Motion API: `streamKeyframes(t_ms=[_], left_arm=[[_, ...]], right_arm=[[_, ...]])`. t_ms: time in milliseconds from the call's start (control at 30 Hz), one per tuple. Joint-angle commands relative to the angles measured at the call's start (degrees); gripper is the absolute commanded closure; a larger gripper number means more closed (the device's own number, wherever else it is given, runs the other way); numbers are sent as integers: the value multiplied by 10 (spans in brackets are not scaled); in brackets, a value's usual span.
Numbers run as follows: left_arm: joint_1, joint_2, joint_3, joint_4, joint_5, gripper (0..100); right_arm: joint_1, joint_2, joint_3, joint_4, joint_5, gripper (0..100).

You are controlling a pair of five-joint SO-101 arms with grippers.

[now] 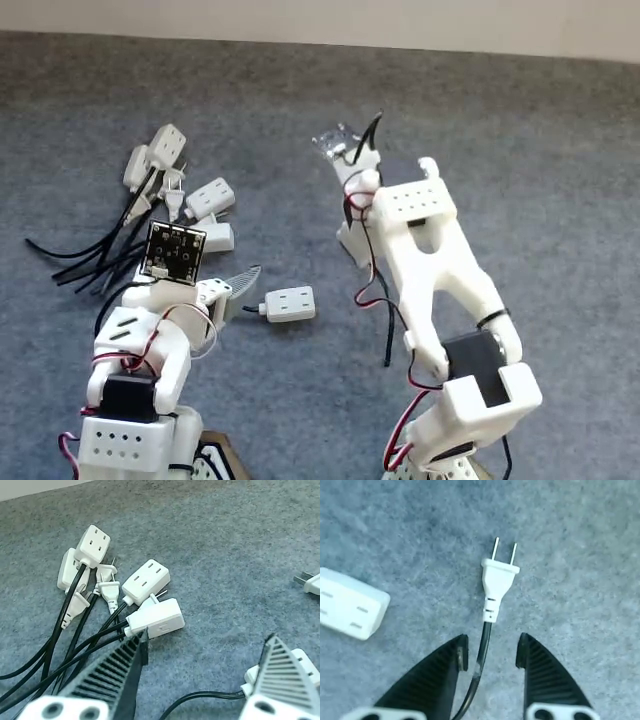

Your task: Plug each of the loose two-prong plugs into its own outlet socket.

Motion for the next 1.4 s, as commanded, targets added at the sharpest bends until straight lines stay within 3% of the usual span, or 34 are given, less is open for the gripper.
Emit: streamKeyframes(t_ms=[0,467,1033,1367], left_arm=[[-5,-5,-19,-6,4,649],[-5,-5,-19,-6,4,649],[-5,-5,-19,-6,4,649],[-5,-5,-19,-6,4,649]], right_arm=[[-9,-6,75,-115,15,836],[-7,54,82,-180,25,836],[22,125,-75,-86,23,839],[23,129,-86,-76,25,839]])
